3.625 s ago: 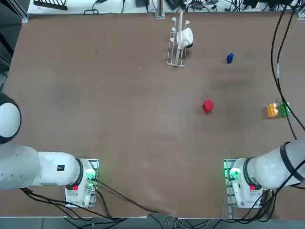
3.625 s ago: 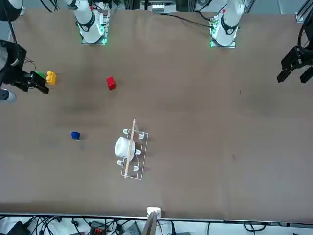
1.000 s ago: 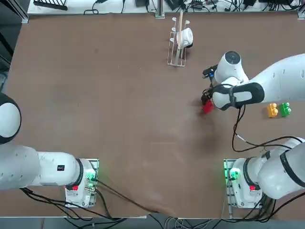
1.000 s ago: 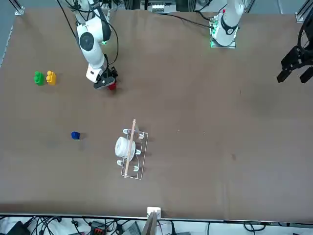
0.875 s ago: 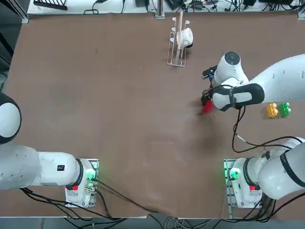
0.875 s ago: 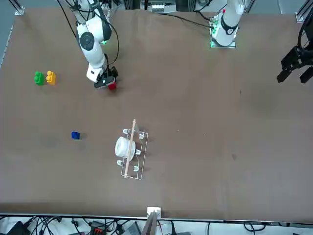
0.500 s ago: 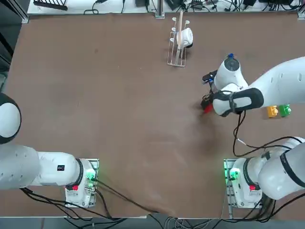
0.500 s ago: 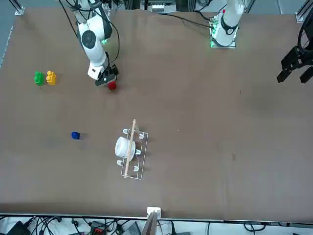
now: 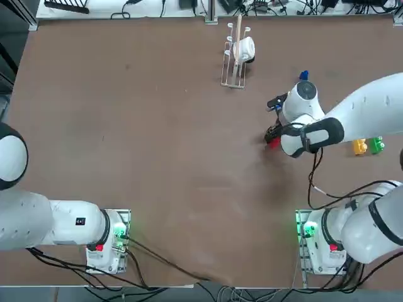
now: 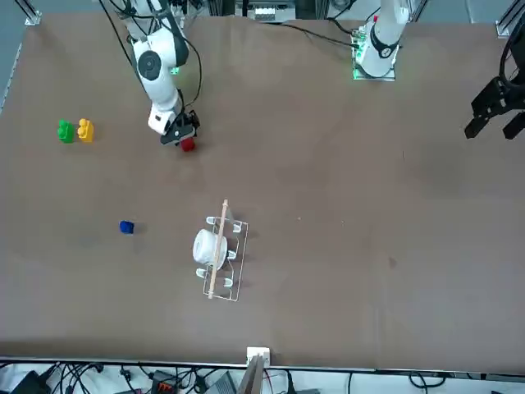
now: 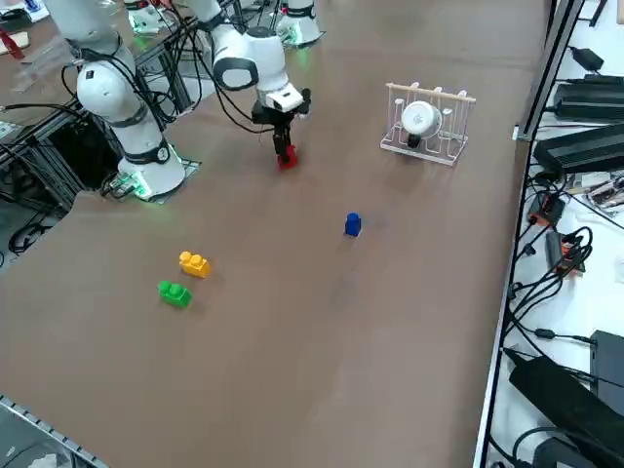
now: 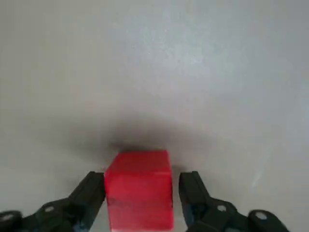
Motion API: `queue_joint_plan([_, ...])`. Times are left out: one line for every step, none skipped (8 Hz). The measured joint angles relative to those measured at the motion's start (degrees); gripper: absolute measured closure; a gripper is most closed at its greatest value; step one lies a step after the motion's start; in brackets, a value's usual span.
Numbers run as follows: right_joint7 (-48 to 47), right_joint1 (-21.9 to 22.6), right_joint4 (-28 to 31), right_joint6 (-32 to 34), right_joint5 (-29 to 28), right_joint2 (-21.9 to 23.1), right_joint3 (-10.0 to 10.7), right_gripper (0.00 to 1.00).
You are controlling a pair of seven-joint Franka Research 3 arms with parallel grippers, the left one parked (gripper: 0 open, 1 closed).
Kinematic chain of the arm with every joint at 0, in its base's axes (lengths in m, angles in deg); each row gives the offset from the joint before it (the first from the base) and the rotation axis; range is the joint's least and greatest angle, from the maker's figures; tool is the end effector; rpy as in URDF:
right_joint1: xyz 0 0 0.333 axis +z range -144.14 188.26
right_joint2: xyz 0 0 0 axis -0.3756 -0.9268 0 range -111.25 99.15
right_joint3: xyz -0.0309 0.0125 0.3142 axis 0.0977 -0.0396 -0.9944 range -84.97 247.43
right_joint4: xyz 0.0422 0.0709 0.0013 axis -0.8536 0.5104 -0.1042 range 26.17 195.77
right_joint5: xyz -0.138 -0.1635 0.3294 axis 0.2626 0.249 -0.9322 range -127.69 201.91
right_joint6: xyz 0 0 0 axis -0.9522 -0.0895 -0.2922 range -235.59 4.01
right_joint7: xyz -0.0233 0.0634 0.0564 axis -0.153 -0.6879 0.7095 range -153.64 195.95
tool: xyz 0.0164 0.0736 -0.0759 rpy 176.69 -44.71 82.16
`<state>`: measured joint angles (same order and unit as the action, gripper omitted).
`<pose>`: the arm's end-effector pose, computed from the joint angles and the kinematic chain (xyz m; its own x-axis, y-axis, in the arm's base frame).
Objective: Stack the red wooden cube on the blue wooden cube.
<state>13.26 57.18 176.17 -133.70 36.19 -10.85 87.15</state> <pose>0.3495 0.1933 0.1983 0.9366 0.3495 0.0253 0.3496 -0.9369 0.0000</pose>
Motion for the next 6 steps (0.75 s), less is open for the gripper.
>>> queue_joint_plan([0.0,0.03,-0.11,-0.84,0.0,-0.92,0.0,0.22])
queue_joint_plan([0.01,0.11,-0.19,-0.95,0.0,-0.9,0.01,0.3])
queue_joint_plan([0.01,0.11,-0.2,-0.97,0.0,-0.98,0.03,0.3])
queue_joint_plan([0.01,0.12,-0.27,-1.05,0.0,-0.97,0.09,0.3])
queue_joint_plan([0.01,0.08,-0.71,-1.41,0.0,-0.87,0.37,0.3])
queue_joint_plan([0.03,-0.15,-1.68,-1.74,0.0,-0.37,0.9,0.3])
